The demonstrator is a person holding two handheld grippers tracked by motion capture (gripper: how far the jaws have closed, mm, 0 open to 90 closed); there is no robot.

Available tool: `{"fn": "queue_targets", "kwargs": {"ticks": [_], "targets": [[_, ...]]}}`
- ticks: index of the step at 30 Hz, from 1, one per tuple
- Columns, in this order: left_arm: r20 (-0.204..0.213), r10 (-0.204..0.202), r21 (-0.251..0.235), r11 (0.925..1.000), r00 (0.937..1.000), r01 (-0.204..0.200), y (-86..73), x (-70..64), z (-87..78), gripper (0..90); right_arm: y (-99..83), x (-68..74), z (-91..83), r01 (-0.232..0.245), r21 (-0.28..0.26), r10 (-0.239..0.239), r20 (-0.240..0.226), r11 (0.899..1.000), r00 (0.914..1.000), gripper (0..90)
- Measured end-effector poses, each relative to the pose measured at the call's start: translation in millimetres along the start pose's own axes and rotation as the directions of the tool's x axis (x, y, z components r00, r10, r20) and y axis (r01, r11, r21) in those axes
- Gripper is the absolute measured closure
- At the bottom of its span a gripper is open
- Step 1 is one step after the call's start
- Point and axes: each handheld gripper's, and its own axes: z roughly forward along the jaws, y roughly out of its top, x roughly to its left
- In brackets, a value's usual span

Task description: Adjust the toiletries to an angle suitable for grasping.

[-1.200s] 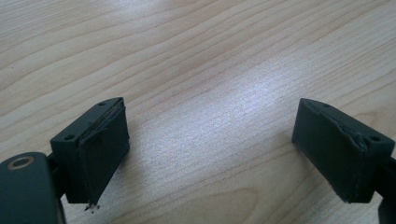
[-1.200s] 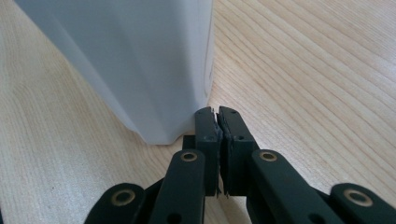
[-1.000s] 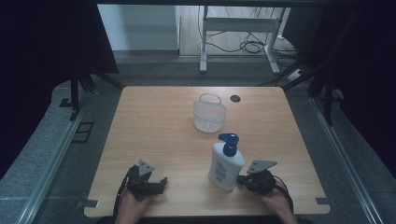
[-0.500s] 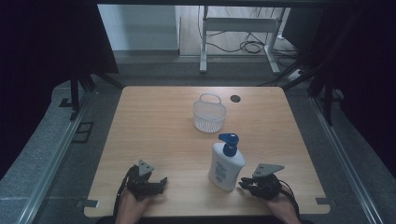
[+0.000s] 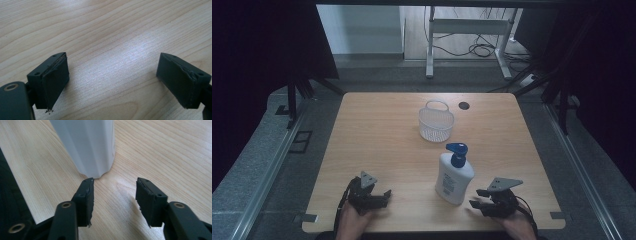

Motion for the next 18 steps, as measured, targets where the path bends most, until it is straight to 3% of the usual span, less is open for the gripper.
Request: {"fn": "queue_targets", "kwargs": {"ticks": [6, 11, 18], "targets": [[0.000, 0.000, 0.000, 1.0000, 1.0000, 0.000, 0.0, 0.0, 0.0, 10.6, 7.1, 5.2, -6.9, 0.016, -0.026, -0.016, 0.010, 1.000, 0.9998, 35.5], [0.000, 0.000, 0.000, 1.0000, 1.0000, 0.000, 0.0, 0.0, 0.0, 10.6, 16.7, 11.5, -12.6, 0.032, -0.064, -0.032, 0.002, 0.997, 0.9995, 30.8], [0.000, 0.000, -0.001, 1.0000, 1.0000, 0.000, 0.0, 0.0, 0.1, 10.6, 26.5, 15.4, -16.0, 0.054, -0.074, -0.055, -0.009, 0.996, 0.9984, 26.9]]}}
